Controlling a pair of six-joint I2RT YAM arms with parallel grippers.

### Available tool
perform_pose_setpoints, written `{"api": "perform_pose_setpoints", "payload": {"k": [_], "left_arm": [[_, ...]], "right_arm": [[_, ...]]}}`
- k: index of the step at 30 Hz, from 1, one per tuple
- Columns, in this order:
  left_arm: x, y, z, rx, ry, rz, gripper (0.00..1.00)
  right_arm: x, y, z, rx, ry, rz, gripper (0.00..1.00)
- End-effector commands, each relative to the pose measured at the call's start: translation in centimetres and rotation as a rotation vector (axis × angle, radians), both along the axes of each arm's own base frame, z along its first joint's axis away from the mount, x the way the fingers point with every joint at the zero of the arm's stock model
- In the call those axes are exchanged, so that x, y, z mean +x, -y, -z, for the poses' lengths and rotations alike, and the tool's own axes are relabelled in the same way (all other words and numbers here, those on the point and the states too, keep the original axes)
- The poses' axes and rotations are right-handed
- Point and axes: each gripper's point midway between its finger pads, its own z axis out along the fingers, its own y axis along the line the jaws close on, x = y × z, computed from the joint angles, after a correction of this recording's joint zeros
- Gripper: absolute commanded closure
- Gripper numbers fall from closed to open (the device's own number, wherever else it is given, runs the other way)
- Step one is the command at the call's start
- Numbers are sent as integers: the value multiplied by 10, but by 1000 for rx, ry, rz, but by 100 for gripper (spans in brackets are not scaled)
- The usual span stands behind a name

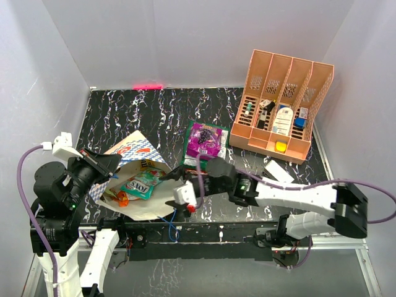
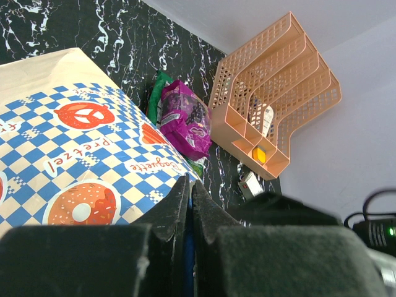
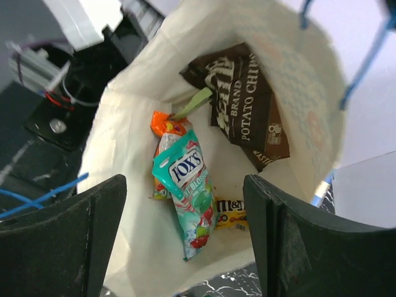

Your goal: Take the snacks out of the paper bag

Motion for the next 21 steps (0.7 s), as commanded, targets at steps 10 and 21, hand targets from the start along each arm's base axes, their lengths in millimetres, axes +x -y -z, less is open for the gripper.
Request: {"api": "perform_pose_setpoints", "payload": {"k": [10,21], "left_arm": [[0,2,-7,6,15,17,100],[2,0,-6,4,9,0,100]], "right_arm": [[73,-77,91,-316,371,259,23],[115,-99,139,-458,478,428,27]]}}
